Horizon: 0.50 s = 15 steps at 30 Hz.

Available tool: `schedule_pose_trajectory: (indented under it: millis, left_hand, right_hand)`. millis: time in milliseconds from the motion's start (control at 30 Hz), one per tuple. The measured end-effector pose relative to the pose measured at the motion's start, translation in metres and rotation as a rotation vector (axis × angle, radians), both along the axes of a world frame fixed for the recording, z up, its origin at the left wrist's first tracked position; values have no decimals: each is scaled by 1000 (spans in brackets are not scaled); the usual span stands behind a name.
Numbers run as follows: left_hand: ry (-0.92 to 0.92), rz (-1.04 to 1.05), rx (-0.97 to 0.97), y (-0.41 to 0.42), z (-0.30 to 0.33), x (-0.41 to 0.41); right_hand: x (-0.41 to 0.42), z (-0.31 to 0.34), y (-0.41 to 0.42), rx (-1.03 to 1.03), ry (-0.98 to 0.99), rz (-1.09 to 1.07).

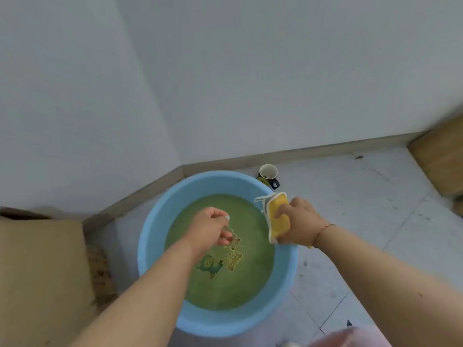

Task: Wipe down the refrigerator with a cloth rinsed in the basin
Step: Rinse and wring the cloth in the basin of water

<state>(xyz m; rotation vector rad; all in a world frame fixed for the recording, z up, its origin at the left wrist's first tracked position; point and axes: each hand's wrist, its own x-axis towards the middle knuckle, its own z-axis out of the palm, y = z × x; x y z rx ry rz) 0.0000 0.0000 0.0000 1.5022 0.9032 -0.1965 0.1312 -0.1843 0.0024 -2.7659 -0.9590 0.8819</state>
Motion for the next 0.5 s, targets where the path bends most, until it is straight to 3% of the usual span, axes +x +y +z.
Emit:
schedule_pose_trajectory:
  millis: [67,133,233,300,400,500]
  left_hand:
    - [-1,-7,-5,-6,-23,10]
    - [-13,-23,-31,-9,-46,20]
    - [-32,-54,-94,-12,-73,29]
    - [-55,-57,-154,-15,-82,34]
    - [-87,4,-420,-15,-86,38]
    - [-218,107,-728,-1,-77,31]
  right_hand:
    - [1,-24,-5,-206,-149,213]
    - [4,-46,-11,-267,-293,305]
    - [11,-62,-7,-182,-390,295]
    - [11,-59,3,29,-381,207]
    - [4,-45,30,482,-162,-134]
    - [-13,-41,63,833,313,-371]
